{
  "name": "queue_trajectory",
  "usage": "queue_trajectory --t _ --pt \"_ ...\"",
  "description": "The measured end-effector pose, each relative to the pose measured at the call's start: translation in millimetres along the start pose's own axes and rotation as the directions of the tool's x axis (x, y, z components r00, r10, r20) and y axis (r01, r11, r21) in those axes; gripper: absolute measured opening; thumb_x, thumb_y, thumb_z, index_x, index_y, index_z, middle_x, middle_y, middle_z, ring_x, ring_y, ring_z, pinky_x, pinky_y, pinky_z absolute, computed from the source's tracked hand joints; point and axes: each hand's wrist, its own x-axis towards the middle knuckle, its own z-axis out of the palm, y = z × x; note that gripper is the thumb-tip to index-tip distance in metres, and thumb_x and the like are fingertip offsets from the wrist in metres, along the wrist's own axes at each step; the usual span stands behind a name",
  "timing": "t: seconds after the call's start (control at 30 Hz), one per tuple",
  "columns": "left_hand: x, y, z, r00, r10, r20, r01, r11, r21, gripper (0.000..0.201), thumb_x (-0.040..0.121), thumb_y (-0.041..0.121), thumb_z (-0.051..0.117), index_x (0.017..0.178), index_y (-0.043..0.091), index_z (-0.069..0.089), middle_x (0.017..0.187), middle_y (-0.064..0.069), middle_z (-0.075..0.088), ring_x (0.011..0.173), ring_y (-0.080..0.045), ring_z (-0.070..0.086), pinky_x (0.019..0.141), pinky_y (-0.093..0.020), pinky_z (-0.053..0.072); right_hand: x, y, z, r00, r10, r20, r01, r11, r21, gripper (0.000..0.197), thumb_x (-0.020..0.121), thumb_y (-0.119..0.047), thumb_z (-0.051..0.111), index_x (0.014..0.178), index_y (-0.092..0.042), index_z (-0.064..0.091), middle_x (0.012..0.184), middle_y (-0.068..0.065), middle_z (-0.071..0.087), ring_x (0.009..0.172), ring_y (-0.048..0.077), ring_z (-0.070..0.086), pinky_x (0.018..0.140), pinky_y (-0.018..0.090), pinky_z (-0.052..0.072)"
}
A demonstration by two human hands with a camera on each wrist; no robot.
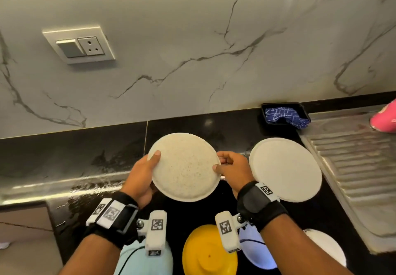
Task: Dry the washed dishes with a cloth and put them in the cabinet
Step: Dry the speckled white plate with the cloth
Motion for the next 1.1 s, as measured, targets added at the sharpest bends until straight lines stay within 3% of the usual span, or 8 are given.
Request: queue_trajectory --t 0.13,0.27,0.43,0.6,0.77,0.97,1.03,1.1 --pt "-13.3 8.3 33.7 0.993 0.115 0.018 -0.112 0.987 -0.116 0.038 0.099 0.025 0.055 0.136 0.015 0.057 0.122 -0.01 0.072 0.113 -0.031 0.069 0.086 -0.051 0.059 4.7 -33.1 -38.9 0.987 -0.16 0.016 0.16 0.987 -0.017 0.03 0.085 -0.006 0.074 0.113 -0.016 0.069 0.103 0.001 0.069 0.098 0.019 0.067 0.089 0.038 0.057" --pt "-22.6 2.1 59.6 0.988 0.151 -0.018 -0.152 0.977 -0.149 0.04 0.099 0.028 0.053 0.138 0.018 0.056 0.122 -0.007 0.072 0.114 -0.03 0.067 0.082 -0.049 0.061 50.5 -49.6 -105.3 0.949 -0.315 -0.007 0.292 0.888 -0.356 0.023 0.088 -0.015 0.072 0.111 -0.013 0.071 0.106 0.007 0.071 0.098 0.021 0.066 0.093 0.037 0.053" --pt "-34.0 -9.7 84.8 0.992 0.117 -0.049 -0.123 0.982 -0.144 0.037 0.101 0.032 0.051 0.134 0.019 0.059 0.12 -0.008 0.072 0.114 -0.032 0.065 0.083 -0.051 0.056 124.6 -55.2 -188.2 0.935 -0.355 0.003 0.21 0.544 -0.812 0.028 0.094 -0.021 0.062 0.122 -0.019 0.067 0.129 0.008 0.061 0.115 0.03 0.06 0.1 0.04 0.047" --pt "-38.2 -21.1 99.8 0.993 0.076 -0.087 -0.086 0.989 -0.121 0.037 0.097 0.034 0.056 0.127 0.014 0.063 0.115 -0.009 0.075 0.113 -0.035 0.066 0.083 -0.05 0.056 193.2 -43.2 -220.4 0.971 -0.209 0.115 0.165 0.24 -0.957 0.042 0.093 -0.022 0.056 0.135 -0.023 0.056 0.138 0.008 0.053 0.124 0.035 0.054 0.102 0.046 0.047" --pt "-39.4 -28.8 101.3 0.989 0.056 -0.135 -0.067 0.994 -0.083 0.037 0.096 0.031 0.057 0.127 0.011 0.064 0.113 -0.01 0.076 0.112 -0.036 0.067 0.088 -0.052 0.055 234.8 -28.3 -226.0 0.986 -0.084 0.147 0.161 0.208 -0.965 0.041 0.093 -0.029 0.06 0.132 -0.019 0.058 0.134 0.011 0.055 0.119 0.035 0.057 0.097 0.042 0.05" --pt "-38.9 -31.8 94.4 0.978 0.036 -0.207 -0.053 0.995 -0.079 0.036 0.096 0.026 0.057 0.125 0.007 0.063 0.105 -0.014 0.077 0.106 -0.04 0.067 0.091 -0.055 0.052 255.8 -10.6 -234.2 0.973 -0.176 0.15 0.192 0.249 -0.949 0.031 0.095 -0.023 0.058 0.126 -0.019 0.059 0.129 0.012 0.059 0.114 0.035 0.059 0.094 0.045 0.051" --pt "-37.0 -31.3 93.5 0.974 0.021 -0.225 -0.043 0.995 -0.092 0.033 0.098 0.025 0.057 0.125 0.008 0.063 0.101 -0.014 0.077 0.105 -0.04 0.067 0.088 -0.053 0.052 251.6 -18.4 -238.4 0.974 -0.206 0.097 0.156 0.298 -0.942 0.025 0.098 -0.02 0.05 0.122 -0.017 0.058 0.122 0.015 0.063 0.109 0.038 0.061 0.089 0.043 0.052" --pt "-35.3 -29.7 92.4 0.972 0.008 -0.236 -0.036 0.993 -0.117 0.029 0.098 0.023 0.057 0.124 0.009 0.063 0.102 -0.015 0.076 0.103 -0.039 0.066 0.084 -0.052 0.052 244.2 -31.7 -246.0 0.965 -0.263 -0.014 0.103 0.425 -0.899 0.017 0.099 -0.023 0.049 0.111 -0.016 0.059 0.11 0.018 0.066 0.099 0.04 0.063 0.081 0.042 0.051"
